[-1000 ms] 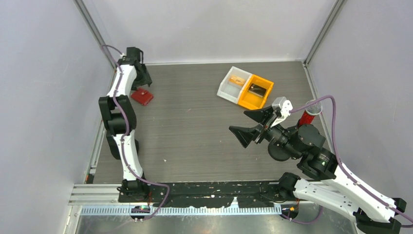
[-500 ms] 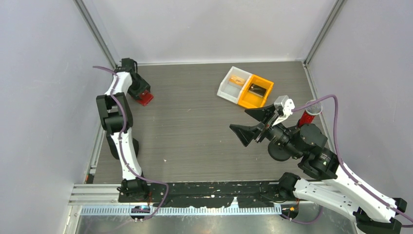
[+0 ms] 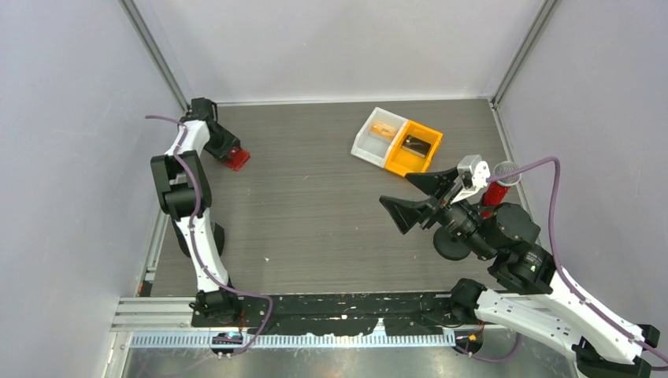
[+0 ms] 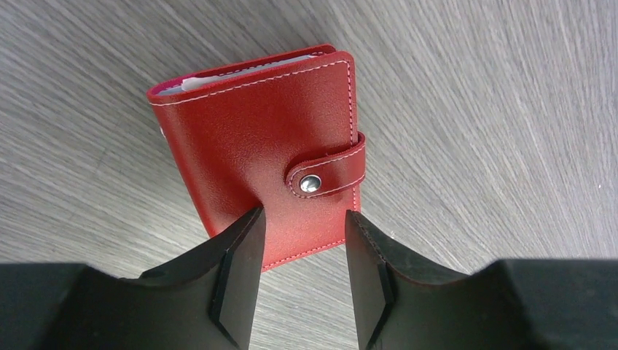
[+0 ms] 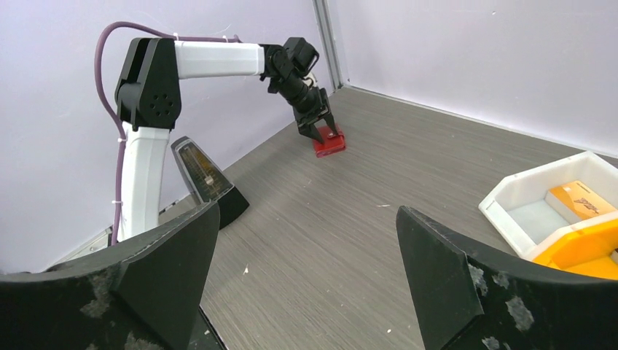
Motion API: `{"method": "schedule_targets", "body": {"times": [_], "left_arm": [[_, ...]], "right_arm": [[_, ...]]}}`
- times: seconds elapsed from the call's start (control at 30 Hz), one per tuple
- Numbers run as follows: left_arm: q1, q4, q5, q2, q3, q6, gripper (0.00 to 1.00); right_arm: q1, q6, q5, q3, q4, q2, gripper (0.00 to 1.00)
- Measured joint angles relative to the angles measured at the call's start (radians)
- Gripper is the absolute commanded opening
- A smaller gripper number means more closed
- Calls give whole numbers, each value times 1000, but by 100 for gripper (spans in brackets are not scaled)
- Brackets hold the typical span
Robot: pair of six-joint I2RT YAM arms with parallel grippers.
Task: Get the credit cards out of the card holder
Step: Move the card holder to the center of the board.
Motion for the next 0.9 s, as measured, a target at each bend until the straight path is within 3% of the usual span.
{"method": "schedule_targets", "body": {"times": [0.17,0.23,0.77,0.9], "left_arm": [[-24,6,5,-40,-62,8,46],[-41,9,8,-66,-102,13,40],[-203,35,3,-344,-457,85,43],[-221,37,-34,-385,-480,93,44]], "right_arm": [[0,2,16,0,0,-11,100],[0,4,19,0,-1,-16,100],[0,51,48,-22,-18,-100,100],[0,57,56,-25,-36,-127,100]]}}
